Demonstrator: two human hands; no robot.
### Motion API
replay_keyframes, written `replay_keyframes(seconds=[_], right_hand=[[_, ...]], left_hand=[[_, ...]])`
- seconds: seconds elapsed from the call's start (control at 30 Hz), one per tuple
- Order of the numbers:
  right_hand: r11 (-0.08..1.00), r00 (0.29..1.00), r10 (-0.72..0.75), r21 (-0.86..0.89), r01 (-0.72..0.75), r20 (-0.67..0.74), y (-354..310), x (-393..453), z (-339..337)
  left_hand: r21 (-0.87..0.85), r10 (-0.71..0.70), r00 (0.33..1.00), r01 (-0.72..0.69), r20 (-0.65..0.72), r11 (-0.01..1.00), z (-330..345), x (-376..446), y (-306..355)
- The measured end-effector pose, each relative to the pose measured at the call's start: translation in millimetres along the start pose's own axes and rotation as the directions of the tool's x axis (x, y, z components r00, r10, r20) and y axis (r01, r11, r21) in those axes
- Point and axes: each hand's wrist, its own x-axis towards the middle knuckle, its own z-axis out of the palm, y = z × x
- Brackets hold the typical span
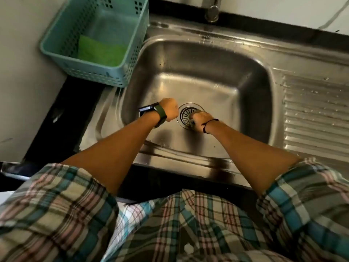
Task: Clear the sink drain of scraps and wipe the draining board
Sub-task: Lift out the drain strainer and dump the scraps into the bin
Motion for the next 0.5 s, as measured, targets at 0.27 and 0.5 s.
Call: replay_keyframes(seconds=[0.27, 0.5], right_hand=[[1.000, 1.000, -0.011, 0.020, 0.011, -0.015, 2.0, 11.9, 13.1], [0.984, 0.994, 0.067, 0.171, -0.052, -0.086, 13.1, 12.0, 14.2]], left_hand=[[-0.089, -0.067, 0.997, 0.070, 0.031, 0.994, 4.4, 21.5, 3.0], [-0.110, -0.063, 0.997, 0.068, 0.051, 0.992, 6.5, 35.0, 7.3]])
